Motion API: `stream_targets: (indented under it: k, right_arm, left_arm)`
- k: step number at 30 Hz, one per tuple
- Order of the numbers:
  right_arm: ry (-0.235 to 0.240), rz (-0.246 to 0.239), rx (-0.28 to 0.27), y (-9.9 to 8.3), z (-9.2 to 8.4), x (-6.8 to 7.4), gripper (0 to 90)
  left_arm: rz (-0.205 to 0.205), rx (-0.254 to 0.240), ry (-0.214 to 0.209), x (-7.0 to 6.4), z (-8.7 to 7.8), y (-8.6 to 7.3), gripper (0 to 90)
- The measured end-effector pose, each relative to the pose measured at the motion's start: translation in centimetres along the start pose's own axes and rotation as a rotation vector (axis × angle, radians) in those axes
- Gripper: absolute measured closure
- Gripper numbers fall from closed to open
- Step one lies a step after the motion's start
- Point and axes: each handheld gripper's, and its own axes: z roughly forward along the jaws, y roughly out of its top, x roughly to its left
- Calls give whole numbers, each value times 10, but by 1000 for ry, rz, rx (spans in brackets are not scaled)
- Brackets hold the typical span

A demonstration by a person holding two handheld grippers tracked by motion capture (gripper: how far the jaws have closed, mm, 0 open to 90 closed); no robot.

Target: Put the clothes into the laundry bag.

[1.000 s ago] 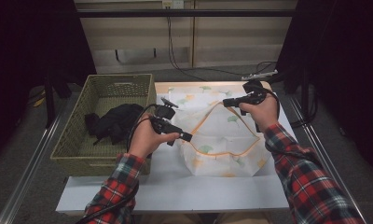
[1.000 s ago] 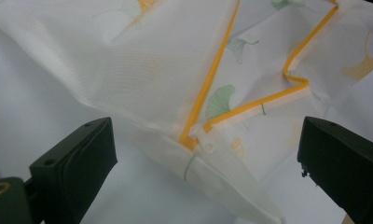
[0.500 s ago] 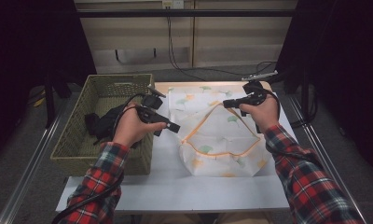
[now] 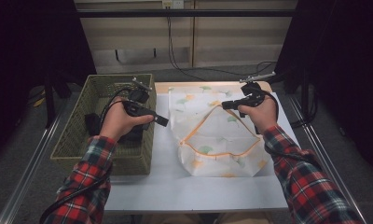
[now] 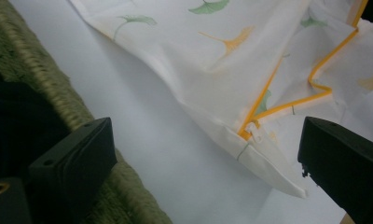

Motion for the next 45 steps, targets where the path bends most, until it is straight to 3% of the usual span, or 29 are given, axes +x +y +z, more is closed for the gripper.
stream_targets:
  k: [5,15,24,28,38,42,45]
  right_arm:
    - [3,-4,1,0,1,0,900]
    - [-2,-2,5,-1,1,2,900]
    - [-1,-8,11,-2,2,3,900]
    - [3,-9,15,-2,3,4,900]
    - [5,-6,24,-4,2,2,900]
    - [5,-4,25,-6,4,2,900]
    - [11,-3,31,-7,6,1,900]
  left_arm:
    - [-11,-12,16,14,-12,-3,38]
    - [-77,-29,75,47,-28,-16,37]
    - [-116,-33,118,70,-27,-24,39]
    - [-109,-47,118,79,-23,-25,43]
    - [-107,-30,171,98,-18,-28,36]
    - [-106,-48,187,108,-15,-31,34]
    - [-81,-32,221,116,-11,-35,31]
